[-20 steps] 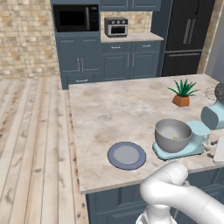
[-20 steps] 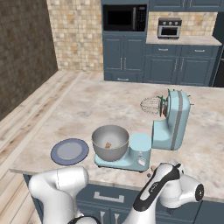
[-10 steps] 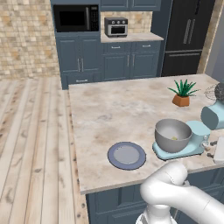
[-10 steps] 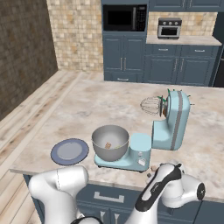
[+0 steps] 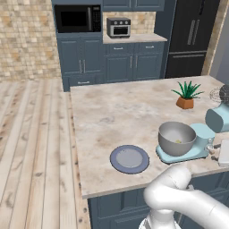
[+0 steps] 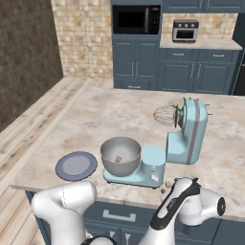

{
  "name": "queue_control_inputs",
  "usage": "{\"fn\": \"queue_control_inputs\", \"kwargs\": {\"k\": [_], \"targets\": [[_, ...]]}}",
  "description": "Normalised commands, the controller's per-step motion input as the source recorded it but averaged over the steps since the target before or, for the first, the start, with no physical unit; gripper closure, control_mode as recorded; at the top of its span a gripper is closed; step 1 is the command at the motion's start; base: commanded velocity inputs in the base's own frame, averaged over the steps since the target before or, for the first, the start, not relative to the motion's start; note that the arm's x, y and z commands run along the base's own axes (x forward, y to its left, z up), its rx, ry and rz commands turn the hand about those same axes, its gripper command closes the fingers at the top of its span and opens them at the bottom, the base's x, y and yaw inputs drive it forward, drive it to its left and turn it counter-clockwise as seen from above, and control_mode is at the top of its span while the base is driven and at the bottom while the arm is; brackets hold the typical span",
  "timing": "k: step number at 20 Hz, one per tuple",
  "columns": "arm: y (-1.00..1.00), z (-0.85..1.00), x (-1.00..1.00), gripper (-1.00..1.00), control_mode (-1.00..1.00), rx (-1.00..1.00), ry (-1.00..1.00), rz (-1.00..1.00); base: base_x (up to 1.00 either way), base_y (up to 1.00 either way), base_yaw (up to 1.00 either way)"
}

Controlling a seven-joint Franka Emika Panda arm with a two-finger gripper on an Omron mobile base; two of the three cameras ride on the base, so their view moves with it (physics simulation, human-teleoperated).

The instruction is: Add butter and sugar cubes to the stand mixer bowl and then turn on the stand mixer to begin making frosting.

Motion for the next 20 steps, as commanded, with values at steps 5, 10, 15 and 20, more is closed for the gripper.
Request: {"fn": "queue_control_inputs", "kwargs": {"k": [5, 10, 15, 20], "targets": [[0.28, -0.34, 0.19, -1.0, -1.0, 0.0, 0.0, 0.1, 0.0, 0.0, 0.0], [0.22, -0.49, 0.11, -1.0, -1.0, 0.0, 0.0, 0.05, 0.0, 0.0, 0.0], [0.31, -0.61, 0.09, 1.0, -1.0, 0.0, 0.0, 0.02, 0.0, 0.0, 0.0], [0.22, -0.57, 0.03, 1.0, -1.0, 0.0, 0.0, 0.0, 0.0, 0.0, 0.0]]}}
